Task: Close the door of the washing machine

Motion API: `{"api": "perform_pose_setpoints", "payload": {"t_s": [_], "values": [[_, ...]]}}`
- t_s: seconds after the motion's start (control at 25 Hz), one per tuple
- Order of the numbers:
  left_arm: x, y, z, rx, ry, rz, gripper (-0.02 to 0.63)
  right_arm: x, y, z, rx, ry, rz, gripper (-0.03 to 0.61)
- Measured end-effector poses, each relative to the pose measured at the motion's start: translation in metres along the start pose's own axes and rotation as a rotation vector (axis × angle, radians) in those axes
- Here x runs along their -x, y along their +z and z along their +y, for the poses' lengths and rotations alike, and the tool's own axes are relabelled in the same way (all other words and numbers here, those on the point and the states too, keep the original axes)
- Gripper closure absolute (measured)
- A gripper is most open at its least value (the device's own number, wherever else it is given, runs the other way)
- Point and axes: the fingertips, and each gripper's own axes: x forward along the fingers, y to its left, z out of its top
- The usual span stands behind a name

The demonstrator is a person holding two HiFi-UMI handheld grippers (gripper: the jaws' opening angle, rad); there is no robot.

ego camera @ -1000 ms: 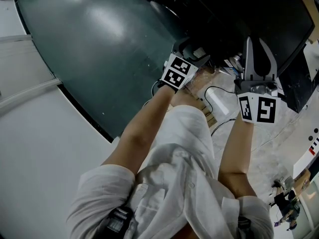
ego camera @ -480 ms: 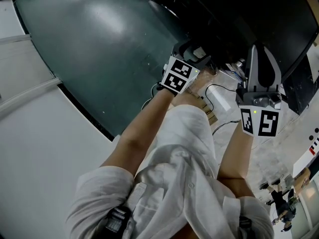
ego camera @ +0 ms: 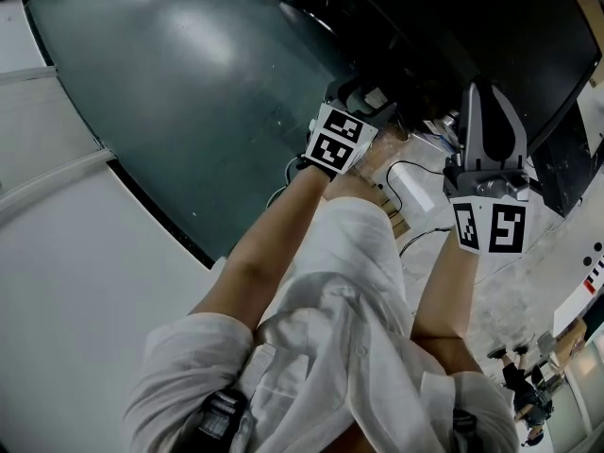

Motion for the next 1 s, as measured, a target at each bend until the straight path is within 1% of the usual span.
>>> {"api": "perform_pose_setpoints", "payload": {"t_s": [0.36, 0.68, 0.76, 0.84, 0.92, 1.0], "values": [[0.001, -0.001, 0.001, -0.018, -0.01, -0.005, 0.299, -0.001, 0.0, -0.001, 0.009, -0.018, -0.005, 0.543], [0.005, -0.005, -0.002, -0.096, -0.054, 0.019, 0.301, 0.0, 0.0, -0.003, -0.013, -0.025, -0.006, 0.543], [0.012, -0.001, -0.001, -0.105, -0.043, 0.001, 0.299, 0.001, 0.002, -0.005, -0.033, -0.033, -0.014, 0.543], [0.023, 0.008, 0.003, -0.102, -0.025, -0.038, 0.299, 0.003, 0.004, -0.006, -0.071, -0.036, -0.032, 0.543], [0.038, 0.019, 0.009, -0.079, -0.014, -0.084, 0.299, 0.006, 0.009, -0.006, -0.089, -0.035, -0.047, 0.543], [0.055, 0.03, 0.019, -0.043, 0.003, -0.132, 0.301, 0.009, 0.015, -0.003, -0.079, -0.027, -0.056, 0.543]]}}
